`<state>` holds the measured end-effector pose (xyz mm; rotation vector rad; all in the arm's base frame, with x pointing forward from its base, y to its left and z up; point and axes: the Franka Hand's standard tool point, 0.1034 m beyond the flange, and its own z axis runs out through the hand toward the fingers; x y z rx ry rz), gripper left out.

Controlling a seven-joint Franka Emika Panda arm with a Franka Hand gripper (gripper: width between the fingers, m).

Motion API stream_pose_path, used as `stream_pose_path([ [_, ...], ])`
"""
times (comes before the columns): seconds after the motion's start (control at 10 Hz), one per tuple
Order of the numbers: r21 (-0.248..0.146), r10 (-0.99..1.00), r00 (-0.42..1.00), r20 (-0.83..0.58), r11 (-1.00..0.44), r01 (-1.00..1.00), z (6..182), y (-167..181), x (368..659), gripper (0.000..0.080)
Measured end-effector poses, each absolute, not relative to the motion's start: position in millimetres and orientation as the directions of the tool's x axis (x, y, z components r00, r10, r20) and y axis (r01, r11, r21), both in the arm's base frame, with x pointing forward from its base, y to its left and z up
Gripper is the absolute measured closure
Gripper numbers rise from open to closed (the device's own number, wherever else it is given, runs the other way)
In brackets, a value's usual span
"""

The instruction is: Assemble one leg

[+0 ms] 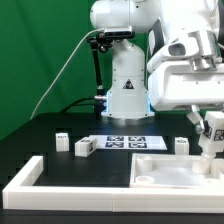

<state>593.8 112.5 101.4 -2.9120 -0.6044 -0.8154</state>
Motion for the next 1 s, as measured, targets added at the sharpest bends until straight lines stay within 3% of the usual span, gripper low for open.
stream_pose_path([
  [0.4,0.048,0.352,0.778,0.521,-0.922,0.384,88.5,110.1,619.8,0.0511],
  [1.0,0.05,0.347,0.759,0.551,-0.922,0.384,72.3,119.3,614.8,0.0511],
])
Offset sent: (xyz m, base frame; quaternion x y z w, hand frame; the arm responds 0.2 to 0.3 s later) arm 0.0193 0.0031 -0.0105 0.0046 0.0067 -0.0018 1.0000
